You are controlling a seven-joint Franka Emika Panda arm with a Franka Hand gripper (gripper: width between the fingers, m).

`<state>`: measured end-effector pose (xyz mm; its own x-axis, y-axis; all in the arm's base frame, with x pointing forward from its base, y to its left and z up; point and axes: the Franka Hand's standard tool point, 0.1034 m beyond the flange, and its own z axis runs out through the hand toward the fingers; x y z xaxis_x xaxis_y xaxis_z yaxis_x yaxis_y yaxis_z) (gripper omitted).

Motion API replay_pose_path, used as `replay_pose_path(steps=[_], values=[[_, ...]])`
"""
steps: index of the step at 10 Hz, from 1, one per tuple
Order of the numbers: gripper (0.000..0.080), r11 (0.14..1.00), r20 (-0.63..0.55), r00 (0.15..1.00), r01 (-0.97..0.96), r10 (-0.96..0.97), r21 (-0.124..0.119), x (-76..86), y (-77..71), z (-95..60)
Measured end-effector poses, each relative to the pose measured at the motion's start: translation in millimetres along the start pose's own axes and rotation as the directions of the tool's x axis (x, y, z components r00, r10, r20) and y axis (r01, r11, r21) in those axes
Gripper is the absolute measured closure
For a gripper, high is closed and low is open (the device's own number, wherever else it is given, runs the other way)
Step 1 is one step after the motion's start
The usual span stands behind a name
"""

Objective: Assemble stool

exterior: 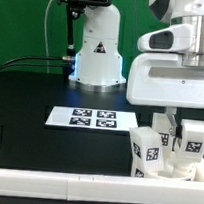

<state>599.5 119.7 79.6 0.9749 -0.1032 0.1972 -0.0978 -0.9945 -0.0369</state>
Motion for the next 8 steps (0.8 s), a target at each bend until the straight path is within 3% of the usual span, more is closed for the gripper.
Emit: replay_pose_path(steps=[7, 8], values=[[0.0465, 1.0, -0.013, 1.0, -0.001, 0.001, -0.021, -2.4, -2.2, 2.4], [0.0241, 1.0, -0.013, 1.0, -0.001, 0.001, -0.021, -2.4, -2.1, 2.4]])
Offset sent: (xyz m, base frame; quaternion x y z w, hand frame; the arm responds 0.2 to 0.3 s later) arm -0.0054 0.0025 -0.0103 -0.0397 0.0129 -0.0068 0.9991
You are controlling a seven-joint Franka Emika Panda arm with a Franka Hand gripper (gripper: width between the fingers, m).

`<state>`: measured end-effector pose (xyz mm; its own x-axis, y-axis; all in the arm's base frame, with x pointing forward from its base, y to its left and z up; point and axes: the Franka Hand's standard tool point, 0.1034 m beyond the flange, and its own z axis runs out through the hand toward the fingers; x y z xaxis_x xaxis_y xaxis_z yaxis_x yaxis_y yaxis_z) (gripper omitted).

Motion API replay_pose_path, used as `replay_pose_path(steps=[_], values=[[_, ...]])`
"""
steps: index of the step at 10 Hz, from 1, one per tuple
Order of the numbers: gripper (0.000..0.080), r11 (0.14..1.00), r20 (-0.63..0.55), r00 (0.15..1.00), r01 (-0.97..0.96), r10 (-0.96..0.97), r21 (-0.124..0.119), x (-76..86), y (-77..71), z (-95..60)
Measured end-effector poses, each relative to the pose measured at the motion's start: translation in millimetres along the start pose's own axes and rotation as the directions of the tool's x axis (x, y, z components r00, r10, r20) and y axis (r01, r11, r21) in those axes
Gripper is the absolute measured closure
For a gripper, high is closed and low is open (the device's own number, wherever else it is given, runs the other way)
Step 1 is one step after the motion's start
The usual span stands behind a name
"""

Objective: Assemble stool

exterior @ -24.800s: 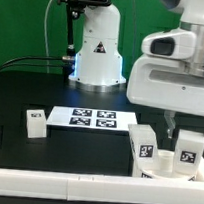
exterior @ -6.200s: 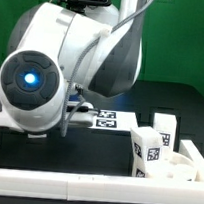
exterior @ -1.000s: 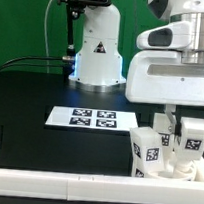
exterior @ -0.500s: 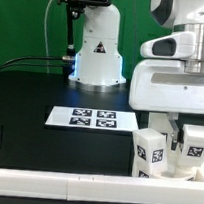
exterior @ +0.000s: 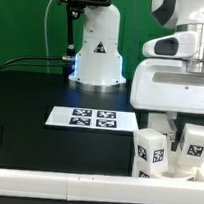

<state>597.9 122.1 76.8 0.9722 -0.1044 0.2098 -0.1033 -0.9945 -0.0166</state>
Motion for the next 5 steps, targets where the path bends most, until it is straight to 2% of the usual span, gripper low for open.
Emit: replay_pose_path(steps=[1, 2, 5], values=[[0.0241, 1.0, 0.0, 1.0, 0.0, 0.0, 0.0, 0.0, 0.0, 0.0], [0.0166, 1.0, 0.001, 1.0, 0.0, 0.0, 0.0, -0.2, 0.1, 0.1], [0.0155, 0.998, 0.011, 0.998, -0.057, 0.057, 0.015, 6.9, 1.9, -3.1]])
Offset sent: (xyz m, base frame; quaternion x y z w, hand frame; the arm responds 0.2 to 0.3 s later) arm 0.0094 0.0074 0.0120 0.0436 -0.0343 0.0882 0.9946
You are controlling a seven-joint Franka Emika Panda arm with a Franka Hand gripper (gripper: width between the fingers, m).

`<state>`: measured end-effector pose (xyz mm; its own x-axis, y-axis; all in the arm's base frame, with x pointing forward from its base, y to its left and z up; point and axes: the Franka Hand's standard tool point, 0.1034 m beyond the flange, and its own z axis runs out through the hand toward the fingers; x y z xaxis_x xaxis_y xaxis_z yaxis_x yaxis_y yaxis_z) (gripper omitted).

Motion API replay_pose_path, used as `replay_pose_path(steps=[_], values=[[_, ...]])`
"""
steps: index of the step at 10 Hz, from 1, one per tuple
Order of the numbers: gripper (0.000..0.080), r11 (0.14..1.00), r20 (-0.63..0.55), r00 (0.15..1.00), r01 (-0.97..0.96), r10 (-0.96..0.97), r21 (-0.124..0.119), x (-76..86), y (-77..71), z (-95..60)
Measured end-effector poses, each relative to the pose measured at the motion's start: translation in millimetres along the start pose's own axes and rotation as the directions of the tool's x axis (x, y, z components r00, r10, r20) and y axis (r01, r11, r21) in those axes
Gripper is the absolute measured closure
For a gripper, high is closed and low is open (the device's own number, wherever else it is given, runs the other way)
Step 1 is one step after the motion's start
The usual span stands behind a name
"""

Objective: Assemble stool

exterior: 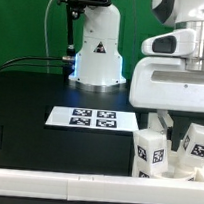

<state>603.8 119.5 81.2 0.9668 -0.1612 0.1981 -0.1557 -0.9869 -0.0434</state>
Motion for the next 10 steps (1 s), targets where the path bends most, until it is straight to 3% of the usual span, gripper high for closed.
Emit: replay_pose_path(steps=[2, 3, 6, 7, 8, 9, 10], values=[[0.0151, 0.999, 0.135, 0.99, -0.029, 0.031, -0.019, -6.8, 3.0, 5.2], [0.0151, 0.999, 0.148, 0.988, -0.032, 0.034, -0.021, -4.2, -2.1, 7.6], [0.0151, 0.998, 0.157, 0.986, -0.056, 0.06, -0.029, -3.9, 1.3, 7.6], [0.0277, 0.997, 0.158, 0.984, -0.073, 0.078, -0.033, -4.7, 1.2, 8.4], [0.0277, 0.996, 0.158, 0.984, -0.082, 0.086, -0.035, -4.8, 1.3, 8.5], [0.0417, 0.989, 0.155, 0.977, -0.143, 0.148, -0.043, -4.8, 1.0, 8.4], [0.0469, 0.976, 0.152, 0.964, -0.211, 0.217, -0.054, -4.8, 1.5, 8.5]])
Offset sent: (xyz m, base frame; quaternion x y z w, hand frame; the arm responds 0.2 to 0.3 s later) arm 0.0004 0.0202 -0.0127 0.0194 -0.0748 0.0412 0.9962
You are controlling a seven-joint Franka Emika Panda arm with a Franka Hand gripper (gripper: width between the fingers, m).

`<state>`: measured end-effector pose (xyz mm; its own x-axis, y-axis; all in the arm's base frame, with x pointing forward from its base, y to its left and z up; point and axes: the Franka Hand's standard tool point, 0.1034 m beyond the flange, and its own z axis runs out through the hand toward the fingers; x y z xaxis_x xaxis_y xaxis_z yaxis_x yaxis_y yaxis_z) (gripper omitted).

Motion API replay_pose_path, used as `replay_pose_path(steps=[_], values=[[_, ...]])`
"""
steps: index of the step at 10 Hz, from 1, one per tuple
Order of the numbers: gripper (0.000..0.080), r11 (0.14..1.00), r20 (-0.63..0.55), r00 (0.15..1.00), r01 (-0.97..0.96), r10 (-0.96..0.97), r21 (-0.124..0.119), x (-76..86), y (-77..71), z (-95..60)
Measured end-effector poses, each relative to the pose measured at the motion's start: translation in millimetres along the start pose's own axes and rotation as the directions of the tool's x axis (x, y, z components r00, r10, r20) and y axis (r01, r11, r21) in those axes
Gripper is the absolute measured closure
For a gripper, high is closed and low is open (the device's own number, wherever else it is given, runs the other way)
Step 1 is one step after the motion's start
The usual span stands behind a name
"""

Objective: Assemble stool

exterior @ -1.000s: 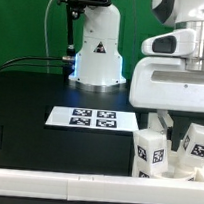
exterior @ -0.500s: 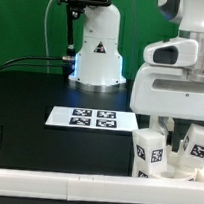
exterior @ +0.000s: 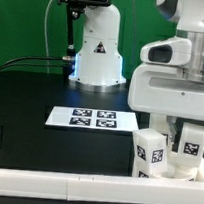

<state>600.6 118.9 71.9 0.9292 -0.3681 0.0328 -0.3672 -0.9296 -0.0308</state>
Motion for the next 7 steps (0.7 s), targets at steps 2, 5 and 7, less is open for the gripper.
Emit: replay_pose_path(steps=[2, 5, 7], values=[[0.0469, 0.987, -0.006, 0.987, -0.162, 0.162, 0.003, 0.3, 1.6, 0.4], [0.0469, 0.841, -0.006, 0.842, -0.539, 0.54, 0.048, -1.0, 7.9, 1.3], [0.0468, 0.655, 0.037, 0.658, -0.752, 0.752, 0.078, -3.4, 11.0, 1.8]])
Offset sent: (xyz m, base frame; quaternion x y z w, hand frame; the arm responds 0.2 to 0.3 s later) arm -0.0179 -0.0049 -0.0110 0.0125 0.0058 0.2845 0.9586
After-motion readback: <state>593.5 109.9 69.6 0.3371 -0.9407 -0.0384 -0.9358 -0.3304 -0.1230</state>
